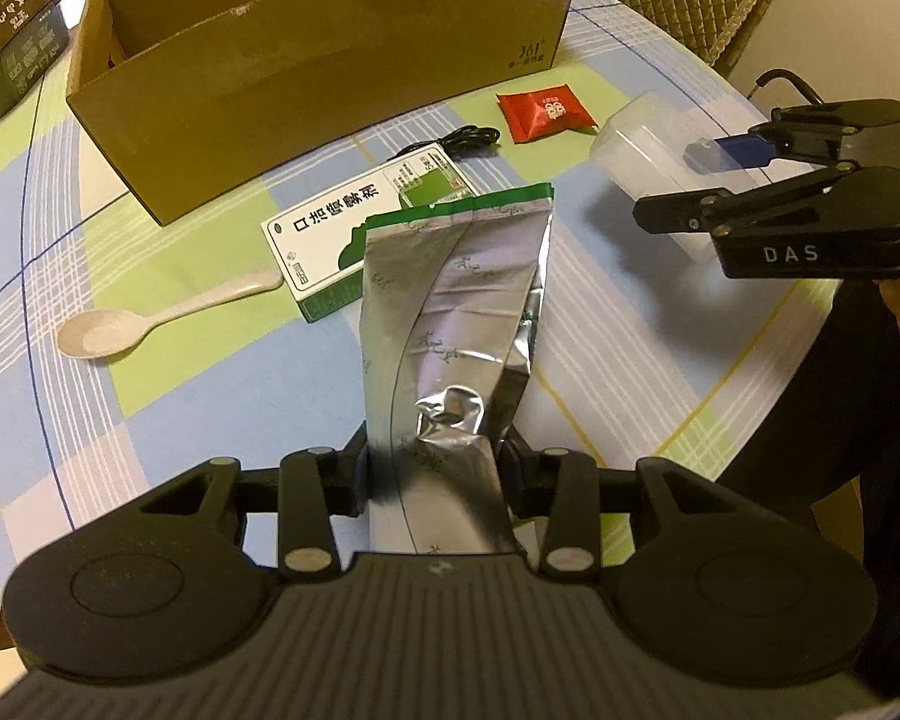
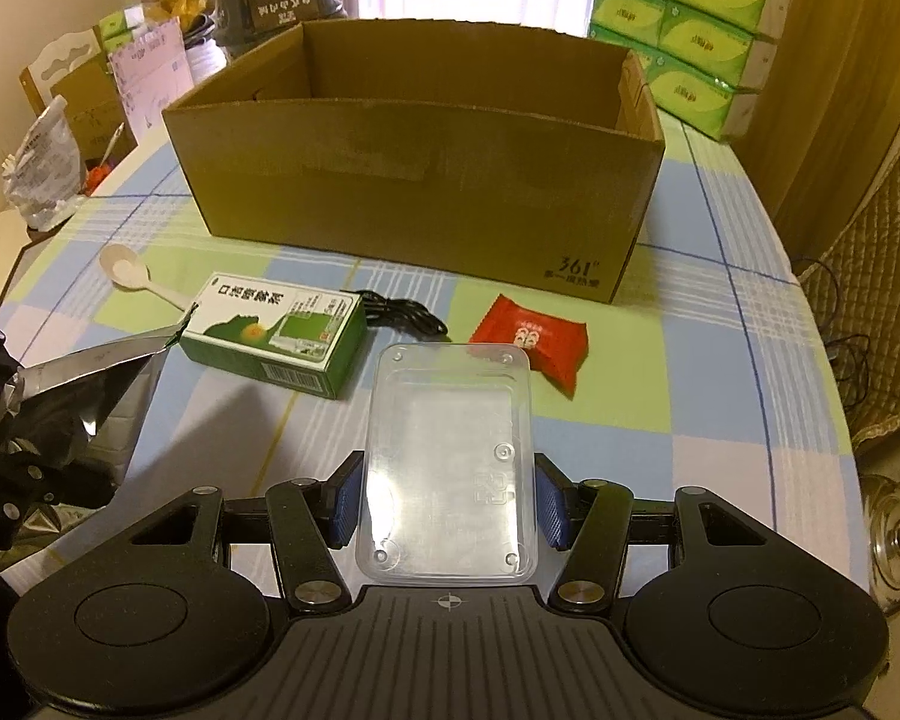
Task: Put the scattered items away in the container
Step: 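Lift the foil bag and clear lid and carry both over the cardboard box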
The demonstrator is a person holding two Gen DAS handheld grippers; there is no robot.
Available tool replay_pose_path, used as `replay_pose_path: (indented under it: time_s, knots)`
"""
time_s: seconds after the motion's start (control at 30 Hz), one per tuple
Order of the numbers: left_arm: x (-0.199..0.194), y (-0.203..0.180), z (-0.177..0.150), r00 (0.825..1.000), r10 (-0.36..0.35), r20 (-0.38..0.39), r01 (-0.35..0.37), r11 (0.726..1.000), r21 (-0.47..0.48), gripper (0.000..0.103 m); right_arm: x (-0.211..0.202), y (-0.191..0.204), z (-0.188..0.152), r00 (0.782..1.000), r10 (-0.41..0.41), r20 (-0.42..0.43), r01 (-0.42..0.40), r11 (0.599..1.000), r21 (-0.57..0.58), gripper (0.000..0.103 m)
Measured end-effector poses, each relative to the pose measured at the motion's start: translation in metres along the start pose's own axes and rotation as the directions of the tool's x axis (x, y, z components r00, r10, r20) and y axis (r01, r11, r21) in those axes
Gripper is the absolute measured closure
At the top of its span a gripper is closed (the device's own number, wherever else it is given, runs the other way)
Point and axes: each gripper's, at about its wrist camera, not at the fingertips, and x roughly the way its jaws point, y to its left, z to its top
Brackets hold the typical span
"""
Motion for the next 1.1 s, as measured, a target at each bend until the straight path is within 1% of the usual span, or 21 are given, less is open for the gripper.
replay_pose_path:
  time_s: [0.37, 0.53, 0.73, 0.93, 1.1]
  knots:
    - [-0.020, 0.006, 0.017, 0.998, 0.039, 0.039, -0.039, 0.999, -0.002, 0.067, -0.011, -0.002, 0.017, 1.000, 0.001, 0.028, 0.000, 1.000, -0.009, 0.045]
    - [-0.029, 0.010, 0.026, 0.997, 0.047, 0.060, -0.047, 0.999, -0.014, 0.067, -0.018, -0.002, 0.030, 0.999, -0.001, 0.051, 0.002, 1.000, -0.019, 0.045]
    - [-0.045, 0.018, 0.043, 0.993, 0.051, 0.107, -0.048, 0.998, -0.038, 0.067, -0.030, 0.000, 0.051, 0.996, 0.004, 0.091, 0.000, 0.999, -0.037, 0.045]
    - [-0.062, 0.035, 0.071, 0.986, 0.059, 0.154, -0.050, 0.997, -0.062, 0.067, -0.039, -0.002, 0.080, 0.992, 0.018, 0.126, -0.014, 0.999, -0.029, 0.045]
    - [-0.076, 0.056, 0.108, 0.978, 0.065, 0.196, -0.048, 0.995, -0.089, 0.067, -0.043, -0.006, 0.119, 0.984, 0.019, 0.174, -0.016, 1.000, -0.018, 0.045]
